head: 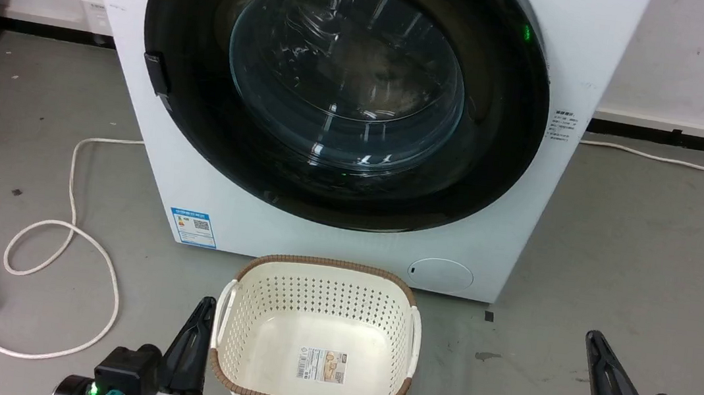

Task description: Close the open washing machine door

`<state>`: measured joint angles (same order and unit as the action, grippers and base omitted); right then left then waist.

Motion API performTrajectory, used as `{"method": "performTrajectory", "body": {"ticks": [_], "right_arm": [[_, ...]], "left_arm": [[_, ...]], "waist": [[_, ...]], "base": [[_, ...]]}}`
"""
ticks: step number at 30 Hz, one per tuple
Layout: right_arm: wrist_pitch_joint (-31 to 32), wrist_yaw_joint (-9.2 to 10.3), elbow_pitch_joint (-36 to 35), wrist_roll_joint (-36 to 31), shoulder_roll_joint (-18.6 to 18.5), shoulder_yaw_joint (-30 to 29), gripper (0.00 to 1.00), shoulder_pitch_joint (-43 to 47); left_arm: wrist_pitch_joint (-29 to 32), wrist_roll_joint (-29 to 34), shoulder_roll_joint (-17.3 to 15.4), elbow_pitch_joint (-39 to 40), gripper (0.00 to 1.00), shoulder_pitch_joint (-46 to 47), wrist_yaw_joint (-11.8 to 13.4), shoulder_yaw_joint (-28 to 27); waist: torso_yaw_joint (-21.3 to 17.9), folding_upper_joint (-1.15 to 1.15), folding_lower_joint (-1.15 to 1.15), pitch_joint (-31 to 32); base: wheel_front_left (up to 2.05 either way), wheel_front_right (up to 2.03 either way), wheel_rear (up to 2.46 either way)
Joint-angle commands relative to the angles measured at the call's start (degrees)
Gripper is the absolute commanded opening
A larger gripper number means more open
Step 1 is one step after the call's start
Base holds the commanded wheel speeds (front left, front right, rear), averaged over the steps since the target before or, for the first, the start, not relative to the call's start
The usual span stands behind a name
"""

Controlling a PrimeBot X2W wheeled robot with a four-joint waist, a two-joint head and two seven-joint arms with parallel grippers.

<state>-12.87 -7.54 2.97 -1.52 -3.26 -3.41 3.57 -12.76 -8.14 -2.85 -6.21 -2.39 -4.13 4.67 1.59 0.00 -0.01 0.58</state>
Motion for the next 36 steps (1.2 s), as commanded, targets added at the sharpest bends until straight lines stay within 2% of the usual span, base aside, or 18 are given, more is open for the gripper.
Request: {"method": "performTrajectory", "body": {"ticks": [1, 36], "right_arm": [[0.29, 0.01, -0.34, 0.16, 0.05, 0.15, 0.00, -0.48], [4.65, 0.02, -1.25, 0.63, 0.17, 1.28, 0.00, -1.55]], "left_arm": [[0.25, 0.65, 0.00, 0.36, 0.00, 0.30, 0.29, -0.24], [4.58, 3.24, -0.01, 2.39, 0.00, 1.02, 1.62, -1.78]], "waist": [[-0.02, 0.00, 0.00, -0.01], [-0.56, 0.00, 0.00, -0.21]], "base": [[0.00, 0.00, 0.00], [0.00, 0.00, 0.00]]}}
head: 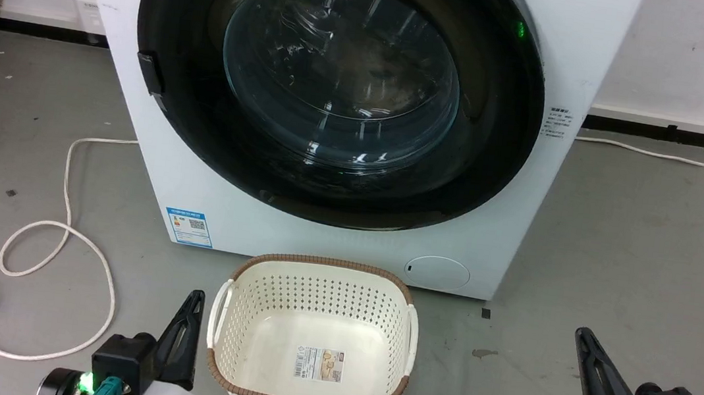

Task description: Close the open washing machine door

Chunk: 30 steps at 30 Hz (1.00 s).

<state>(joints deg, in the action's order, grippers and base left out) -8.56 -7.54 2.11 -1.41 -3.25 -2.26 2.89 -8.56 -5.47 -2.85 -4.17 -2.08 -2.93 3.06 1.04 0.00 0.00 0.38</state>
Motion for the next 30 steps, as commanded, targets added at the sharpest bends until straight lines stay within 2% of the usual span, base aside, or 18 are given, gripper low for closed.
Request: {"method": "performTrajectory", "body": {"ticks": [1, 30], "right_arm": [[0.46, 0.02, -0.42, 0.53, 0.16, 0.16, 0.00, -0.90], [3.87, 0.04, -1.13, 0.90, 0.25, 1.04, 0.00, -1.73]], "left_arm": [[0.50, 0.64, -0.01, 0.40, 0.00, 0.74, 0.46, -0.20], [3.90, 2.68, -0.02, 1.99, 0.00, 1.31, 1.50, -1.41]], "waist": [[-0.02, 0.00, 0.00, -0.01], [-0.45, 0.00, 0.00, -0.16]], "base": [[0.00, 0.00, 0.00], [0.00, 0.00, 0.00]]}}
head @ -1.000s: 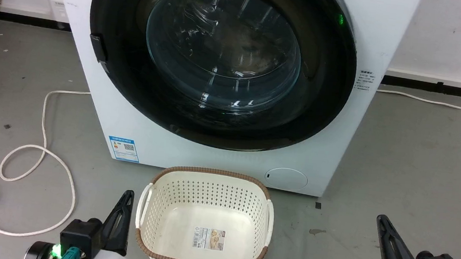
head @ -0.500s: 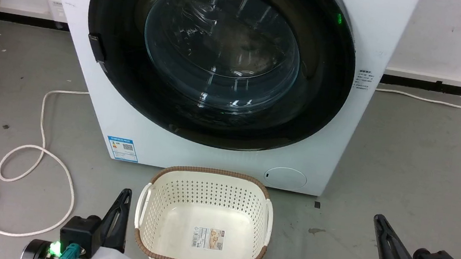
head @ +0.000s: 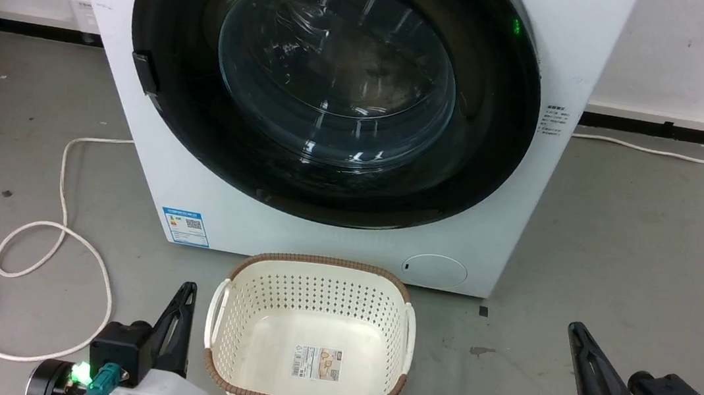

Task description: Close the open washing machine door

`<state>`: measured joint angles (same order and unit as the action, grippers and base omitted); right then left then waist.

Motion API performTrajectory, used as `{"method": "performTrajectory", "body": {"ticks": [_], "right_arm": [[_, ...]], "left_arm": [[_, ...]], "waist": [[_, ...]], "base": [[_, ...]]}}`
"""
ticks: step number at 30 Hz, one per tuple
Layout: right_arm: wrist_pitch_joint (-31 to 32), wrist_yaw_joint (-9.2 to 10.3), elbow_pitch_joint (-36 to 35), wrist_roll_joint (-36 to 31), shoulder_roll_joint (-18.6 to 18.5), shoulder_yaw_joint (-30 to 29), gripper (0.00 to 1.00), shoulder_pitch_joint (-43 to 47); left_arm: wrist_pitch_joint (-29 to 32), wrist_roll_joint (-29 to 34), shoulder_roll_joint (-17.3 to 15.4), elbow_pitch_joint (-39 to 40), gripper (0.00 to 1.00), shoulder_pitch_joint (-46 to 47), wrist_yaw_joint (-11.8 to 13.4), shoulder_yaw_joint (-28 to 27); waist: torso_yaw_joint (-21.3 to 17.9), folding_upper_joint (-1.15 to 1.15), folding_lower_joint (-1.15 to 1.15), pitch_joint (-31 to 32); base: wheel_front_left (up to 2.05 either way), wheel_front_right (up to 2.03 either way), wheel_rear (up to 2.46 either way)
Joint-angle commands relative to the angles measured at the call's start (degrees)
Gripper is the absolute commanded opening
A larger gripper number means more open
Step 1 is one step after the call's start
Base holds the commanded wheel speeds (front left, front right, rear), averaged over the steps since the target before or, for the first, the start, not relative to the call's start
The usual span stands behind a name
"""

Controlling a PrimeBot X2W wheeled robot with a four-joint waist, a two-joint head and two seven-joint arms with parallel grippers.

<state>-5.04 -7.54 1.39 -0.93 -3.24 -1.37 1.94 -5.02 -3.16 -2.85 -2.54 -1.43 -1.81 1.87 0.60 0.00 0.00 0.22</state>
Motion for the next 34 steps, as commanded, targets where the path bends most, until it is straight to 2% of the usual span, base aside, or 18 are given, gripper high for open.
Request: {"method": "performTrajectory", "body": {"ticks": [1, 34], "right_arm": [[0.35, 0.04, -0.41, 0.42, 0.24, 0.15, 0.00, -0.78], [4.47, 0.05, -1.27, 0.87, 0.34, 1.22, 0.00, -1.80]], "left_arm": [[0.35, 0.37, -0.02, 0.36, 0.00, 0.65, 0.38, -0.22], [4.45, 2.82, -0.03, 2.28, 0.00, 1.33, 1.63, -1.67]], "waist": [[-0.01, 0.00, 0.00, -0.01], [-0.53, 0.00, 0.00, -0.19]], "base": [[0.00, 0.00, 0.00], [0.00, 0.00, 0.00]]}}
